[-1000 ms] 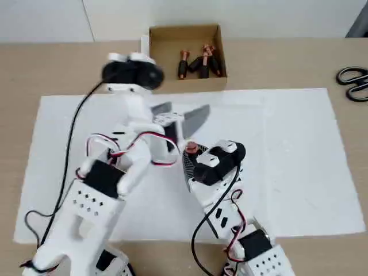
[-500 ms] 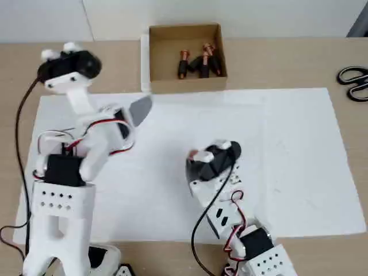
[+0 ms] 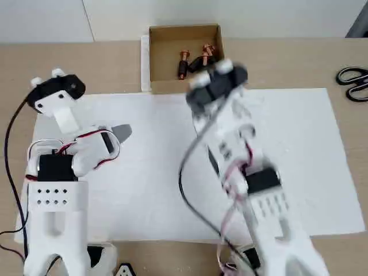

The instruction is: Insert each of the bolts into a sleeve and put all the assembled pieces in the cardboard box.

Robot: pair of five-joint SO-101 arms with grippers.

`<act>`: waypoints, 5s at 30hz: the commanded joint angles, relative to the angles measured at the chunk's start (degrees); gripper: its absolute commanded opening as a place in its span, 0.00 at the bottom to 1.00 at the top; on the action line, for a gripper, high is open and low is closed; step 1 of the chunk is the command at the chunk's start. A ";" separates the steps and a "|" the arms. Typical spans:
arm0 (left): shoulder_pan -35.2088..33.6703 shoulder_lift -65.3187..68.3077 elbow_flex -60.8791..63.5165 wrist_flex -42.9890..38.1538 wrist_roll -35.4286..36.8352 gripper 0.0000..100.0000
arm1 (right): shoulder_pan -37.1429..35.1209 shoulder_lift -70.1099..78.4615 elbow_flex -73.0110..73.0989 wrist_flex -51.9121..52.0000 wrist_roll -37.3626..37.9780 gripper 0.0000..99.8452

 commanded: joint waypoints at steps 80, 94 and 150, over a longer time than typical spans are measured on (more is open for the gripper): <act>-0.44 -63.56 44.97 -15.30 -11.08 0.29 | 6.90 -6.20 -38.77 64.40 0.70 0.16; -0.44 -65.05 57.01 -20.57 -11.08 0.29 | 20.35 -61.93 39.65 24.31 4.48 0.16; -0.09 -65.05 64.40 -23.82 -11.08 0.29 | 21.41 -64.92 58.55 26.59 15.38 0.16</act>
